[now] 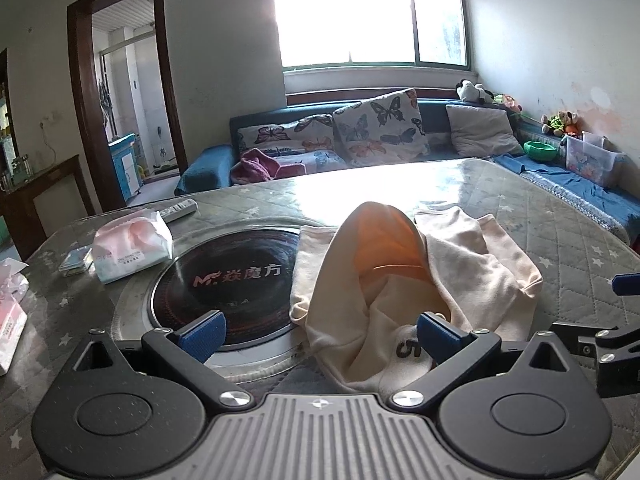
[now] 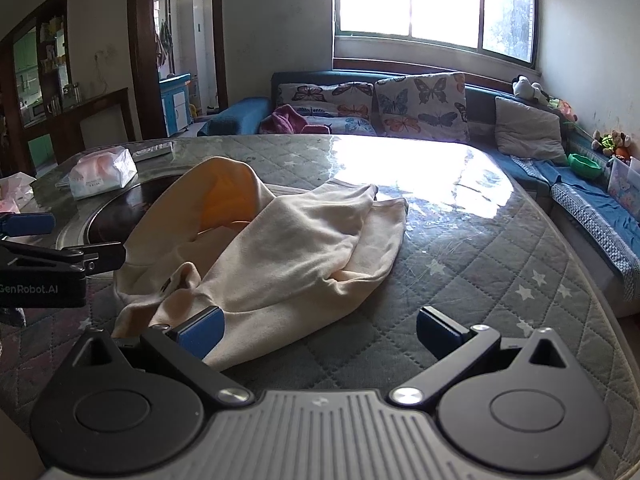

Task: Fold clothes
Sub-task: 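Move both open grippers toward the crumpled cream sweatshirt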

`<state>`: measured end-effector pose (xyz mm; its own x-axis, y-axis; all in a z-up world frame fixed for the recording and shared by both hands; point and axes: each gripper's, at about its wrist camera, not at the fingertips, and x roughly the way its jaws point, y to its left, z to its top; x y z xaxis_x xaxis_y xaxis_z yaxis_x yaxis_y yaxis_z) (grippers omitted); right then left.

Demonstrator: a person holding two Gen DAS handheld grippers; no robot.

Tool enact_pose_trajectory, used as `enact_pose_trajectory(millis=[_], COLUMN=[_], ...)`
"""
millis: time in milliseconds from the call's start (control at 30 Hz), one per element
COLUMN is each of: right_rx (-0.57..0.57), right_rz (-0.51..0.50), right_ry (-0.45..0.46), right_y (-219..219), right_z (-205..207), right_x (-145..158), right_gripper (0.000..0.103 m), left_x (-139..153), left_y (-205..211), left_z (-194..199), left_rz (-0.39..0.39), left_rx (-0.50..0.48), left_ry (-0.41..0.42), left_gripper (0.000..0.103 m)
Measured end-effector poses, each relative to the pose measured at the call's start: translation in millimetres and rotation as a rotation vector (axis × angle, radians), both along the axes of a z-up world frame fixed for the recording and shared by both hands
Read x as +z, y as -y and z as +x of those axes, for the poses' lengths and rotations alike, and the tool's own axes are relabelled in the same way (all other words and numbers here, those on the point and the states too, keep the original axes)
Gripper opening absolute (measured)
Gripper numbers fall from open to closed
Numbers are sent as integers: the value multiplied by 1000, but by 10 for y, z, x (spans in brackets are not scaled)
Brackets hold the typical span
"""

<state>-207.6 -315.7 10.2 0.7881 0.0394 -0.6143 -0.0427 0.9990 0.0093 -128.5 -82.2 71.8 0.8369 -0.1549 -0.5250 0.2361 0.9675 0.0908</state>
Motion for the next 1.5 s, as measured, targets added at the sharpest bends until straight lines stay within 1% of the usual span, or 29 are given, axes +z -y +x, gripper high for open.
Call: enact_pose_trajectory(millis=[600,1367,1467,1500], right_rx=[39,46,44,43], right_rz=[-3,-2,-1,0], right_ry=[-25,-49,-50,-50], right_y=[-71,-57,-48,-44], right_z=[252,554,608,627], right_x=[-9,-64,-67,-65], right_gripper=[103,103,102,102], left_x=[-86,-139,-135,-124], left_y=[37,122,130,133], left_z=[188,388,447,468], left_rz=[9,21,21,19], left_rx=[-13,-26,-32,-34], left_ry=[-62,-88,-85,-80], left_gripper=[103,103,102,101])
